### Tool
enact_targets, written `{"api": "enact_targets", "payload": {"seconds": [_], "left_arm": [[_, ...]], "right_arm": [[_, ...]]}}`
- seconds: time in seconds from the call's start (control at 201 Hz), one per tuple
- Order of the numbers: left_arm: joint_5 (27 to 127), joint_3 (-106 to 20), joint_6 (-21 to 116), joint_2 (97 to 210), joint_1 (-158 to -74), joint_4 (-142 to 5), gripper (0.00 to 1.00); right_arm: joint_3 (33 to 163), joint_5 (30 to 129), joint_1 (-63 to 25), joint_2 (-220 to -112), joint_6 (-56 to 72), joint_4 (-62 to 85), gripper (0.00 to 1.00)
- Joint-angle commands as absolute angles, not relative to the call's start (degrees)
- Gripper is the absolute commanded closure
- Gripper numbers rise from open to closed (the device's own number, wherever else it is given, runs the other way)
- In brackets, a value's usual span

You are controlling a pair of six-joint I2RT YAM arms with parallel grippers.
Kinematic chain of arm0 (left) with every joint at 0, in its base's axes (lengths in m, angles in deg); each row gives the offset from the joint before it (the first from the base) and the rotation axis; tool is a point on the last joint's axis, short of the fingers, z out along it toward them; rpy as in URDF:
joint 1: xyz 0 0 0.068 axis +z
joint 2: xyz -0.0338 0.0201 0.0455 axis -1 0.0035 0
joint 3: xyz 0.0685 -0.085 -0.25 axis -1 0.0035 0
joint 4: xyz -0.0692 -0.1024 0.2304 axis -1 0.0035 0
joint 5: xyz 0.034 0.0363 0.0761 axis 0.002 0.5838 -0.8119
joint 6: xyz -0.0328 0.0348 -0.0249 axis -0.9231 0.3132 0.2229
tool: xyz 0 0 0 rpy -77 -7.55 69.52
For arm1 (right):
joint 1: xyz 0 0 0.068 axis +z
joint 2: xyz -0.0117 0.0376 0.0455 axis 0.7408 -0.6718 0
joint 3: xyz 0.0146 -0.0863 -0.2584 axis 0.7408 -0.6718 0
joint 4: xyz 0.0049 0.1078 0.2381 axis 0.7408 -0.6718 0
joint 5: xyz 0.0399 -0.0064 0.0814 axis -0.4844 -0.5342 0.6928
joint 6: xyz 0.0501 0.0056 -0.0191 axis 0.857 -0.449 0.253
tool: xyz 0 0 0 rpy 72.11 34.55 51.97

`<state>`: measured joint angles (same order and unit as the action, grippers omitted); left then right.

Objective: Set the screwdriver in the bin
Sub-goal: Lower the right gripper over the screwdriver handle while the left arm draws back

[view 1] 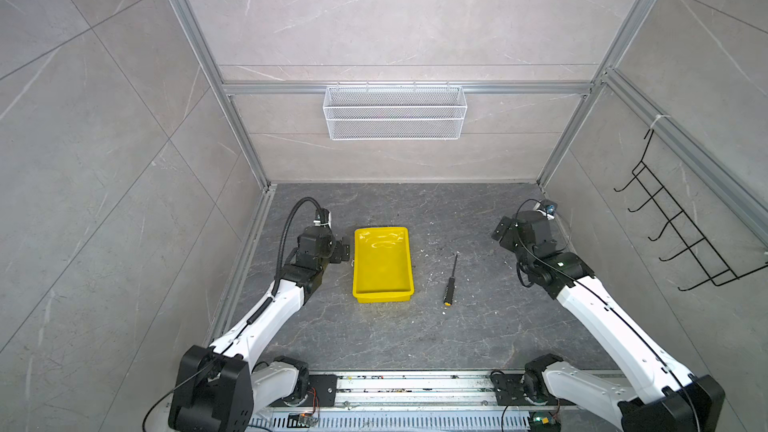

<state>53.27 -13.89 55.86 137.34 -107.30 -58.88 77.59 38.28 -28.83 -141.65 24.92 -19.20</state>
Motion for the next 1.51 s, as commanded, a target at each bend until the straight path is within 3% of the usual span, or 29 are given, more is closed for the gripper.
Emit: {"api": "enact_targets", "payload": {"seconds": [0.0, 0.199, 0.428, 0.538, 0.677, 0.846, 0.946, 1.065, 1.224, 1.339, 1.503], "left_arm": [[49.4, -19.6, 46.6, 136.0, -106.9, -44.7, 0.0], [44.4, -21.2, 36.1, 135.6, -106.8, -36.9, 0.0], [47.3, -27.4, 33.0, 136.2, -106.7, -30.4, 0.0], [49.9, -28.8, 31.0, 135.8, -106.8, -27.6, 0.0], [43.4, -28.3, 19.7, 134.0, -106.4, -20.6, 0.0], [47.7, -25.5, 19.6, 130.5, -102.3, -23.8, 0.0], [42.6, -24.5, 13.0, 129.5, -101.1, -21.3, 0.0], [48.2, -19.9, 12.7, 130.2, -98.6, -33.9, 0.03], [50.7, -20.9, 11.3, 139.9, -98.8, -44.8, 0.09], [48.3, -20.4, 10.8, 145.1, -100.4, -47.7, 0.09], [41.7, -16.1, 17.0, 149.8, -104.7, -55.7, 0.11]], "right_arm": [[74.2, 41.8, -28.6, -141.5, 26.3, -23.7, 0.0], [60.6, 51.0, -27.4, -136.3, 20.5, -6.4, 0.0], [47.9, 55.9, -25.4, -136.5, 21.4, 7.2, 0.05], [51.4, 56.8, -24.1, -138.3, 21.5, 3.4, 0.08], [48.8, 59.3, -23.1, -138.7, 21.4, 7.2, 0.08], [51.0, 55.8, -22.5, -140.3, 21.0, 6.0, 0.08], [49.8, 55.7, -22.4, -140.3, 20.4, 8.0, 0.08], [49.6, 54.1, -22.3, -141.6, 19.9, 7.4, 0.07], [51.7, 47.8, -21.2, -143.4, 20.2, 3.0, 0.06], [53.0, 43.9, -16.3, -143.8, 18.5, 2.0, 0.0], [62.8, 38.9, -8.7, -145.1, 22.2, -15.5, 0.0]]}}
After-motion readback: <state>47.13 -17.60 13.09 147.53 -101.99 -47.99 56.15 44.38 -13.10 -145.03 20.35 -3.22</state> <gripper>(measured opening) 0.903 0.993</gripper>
